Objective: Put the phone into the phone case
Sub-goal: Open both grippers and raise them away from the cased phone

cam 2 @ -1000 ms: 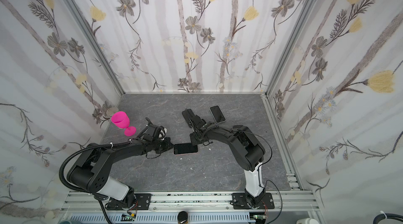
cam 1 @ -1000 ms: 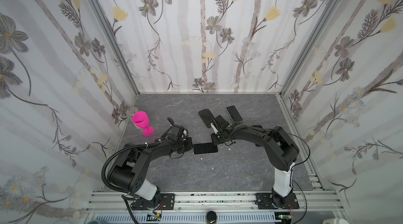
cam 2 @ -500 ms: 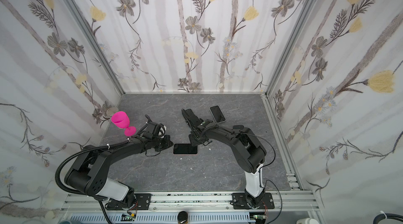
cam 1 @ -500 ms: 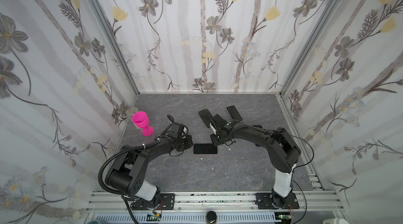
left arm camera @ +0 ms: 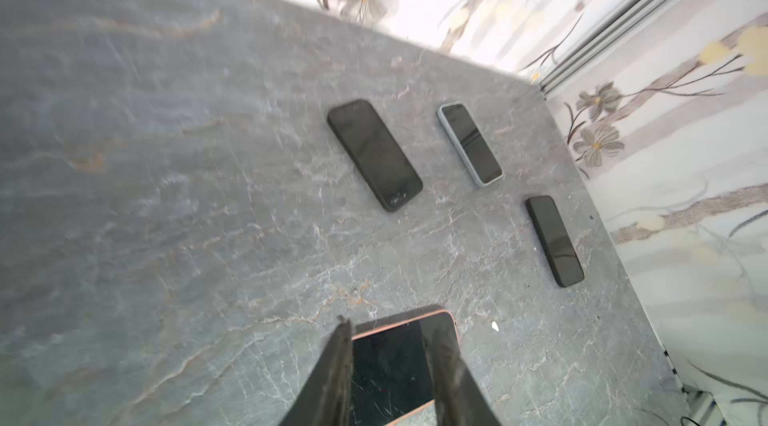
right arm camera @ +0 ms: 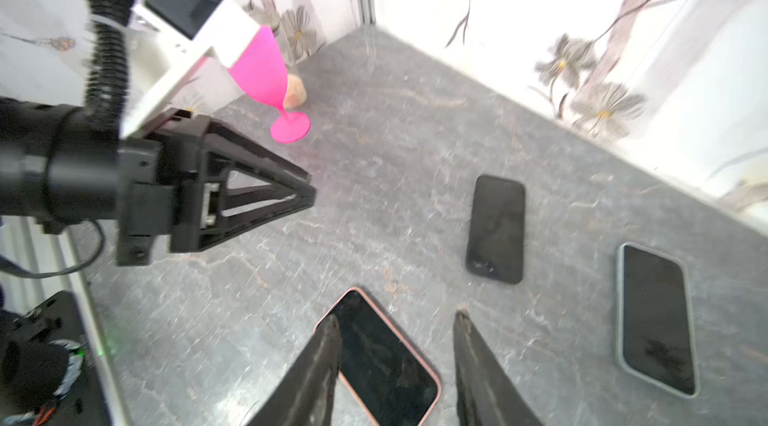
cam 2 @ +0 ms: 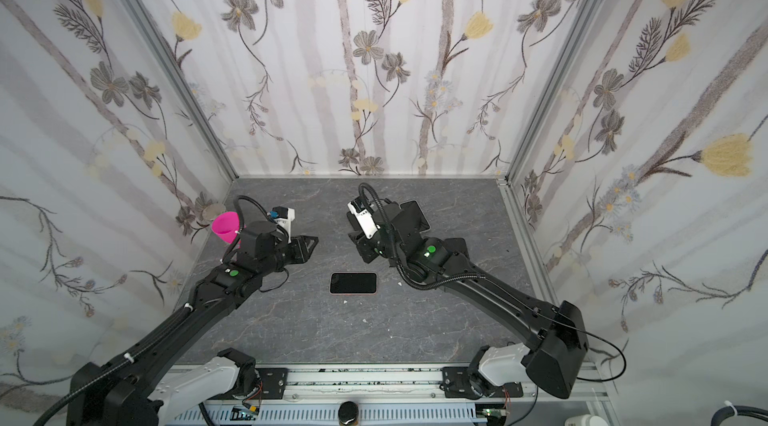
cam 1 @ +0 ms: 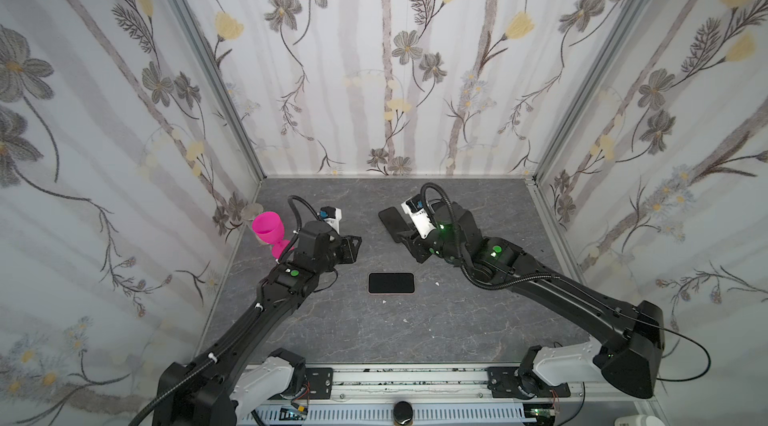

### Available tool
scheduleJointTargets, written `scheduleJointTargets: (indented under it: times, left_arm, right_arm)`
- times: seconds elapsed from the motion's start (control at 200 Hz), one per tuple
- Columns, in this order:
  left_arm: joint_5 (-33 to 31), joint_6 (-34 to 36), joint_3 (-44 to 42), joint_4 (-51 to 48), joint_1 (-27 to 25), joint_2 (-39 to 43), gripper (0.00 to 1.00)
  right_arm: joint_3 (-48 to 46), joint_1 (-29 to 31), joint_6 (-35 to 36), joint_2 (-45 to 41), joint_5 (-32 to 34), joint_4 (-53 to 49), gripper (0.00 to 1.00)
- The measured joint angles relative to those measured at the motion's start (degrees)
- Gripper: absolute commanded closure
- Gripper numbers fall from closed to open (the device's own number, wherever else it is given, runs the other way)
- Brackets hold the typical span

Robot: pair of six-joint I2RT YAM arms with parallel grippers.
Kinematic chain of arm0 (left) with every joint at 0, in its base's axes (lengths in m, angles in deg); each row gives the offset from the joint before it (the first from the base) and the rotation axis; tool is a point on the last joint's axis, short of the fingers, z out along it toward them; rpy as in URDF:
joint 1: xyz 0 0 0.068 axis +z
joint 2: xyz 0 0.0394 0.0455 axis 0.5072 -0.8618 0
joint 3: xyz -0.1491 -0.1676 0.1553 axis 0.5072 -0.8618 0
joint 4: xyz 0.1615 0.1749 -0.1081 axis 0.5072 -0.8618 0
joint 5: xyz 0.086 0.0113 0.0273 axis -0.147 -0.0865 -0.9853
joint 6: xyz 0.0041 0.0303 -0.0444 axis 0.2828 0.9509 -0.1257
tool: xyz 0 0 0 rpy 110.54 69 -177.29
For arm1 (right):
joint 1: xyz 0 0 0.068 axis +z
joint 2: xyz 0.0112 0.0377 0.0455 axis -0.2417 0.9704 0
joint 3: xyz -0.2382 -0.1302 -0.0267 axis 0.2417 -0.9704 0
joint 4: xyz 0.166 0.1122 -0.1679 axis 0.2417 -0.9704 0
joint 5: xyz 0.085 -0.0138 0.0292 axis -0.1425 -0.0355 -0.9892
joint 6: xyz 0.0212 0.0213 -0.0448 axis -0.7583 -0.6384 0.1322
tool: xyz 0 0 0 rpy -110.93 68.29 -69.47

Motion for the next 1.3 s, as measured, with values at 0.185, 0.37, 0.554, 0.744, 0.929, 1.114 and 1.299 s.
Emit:
scheduleJointTargets:
  times: [0.185, 0.37, 0.554, 0.744, 0.929, 1.114, 1.299]
  left_arm:
    - [-1.79, 7.63, -3.50, 1.66, 0.04, 11.69, 0.40]
    - [-1.27, 13.64, -10.16, 4.24, 0.04, 21.90, 0.24]
    - [-1.33, 16.20, -16.04, 7.30, 0.04, 31.01, 0.16]
    - [-3.28, 17.51, -18.64, 8.02, 0.04, 33.75, 0.14]
    - [-6.54, 18.16, -18.23, 7.82, 0.09, 30.32, 0.12]
    - [-9.05, 18.47, -17.11, 6.27, 0.00, 26.27, 0.12]
    - [-10.58, 18.47, -16.81, 5.38, 0.02, 25.14, 0.13]
  right_arm:
    - [-1.79, 0.24, 8.63, -2.86, -3.06, 4.48, 0.08]
    - [-2.91, 0.22, 18.23, -0.92, -8.24, 4.22, 0.00]
    - [-5.92, 0.22, 28.50, 4.50, -12.46, -1.68, 0.00]
    - [-6.05, 0.11, 34.40, 12.55, -13.60, -5.14, 0.00]
    - [-1.60, 0.02, 35.50, 22.93, -13.31, -7.91, 0.00]
    - [2.93, -0.04, 35.26, 30.25, -13.03, -9.92, 0.00]
    - [5.86, -0.20, 35.26, 35.30, -12.57, -12.96, 0.00]
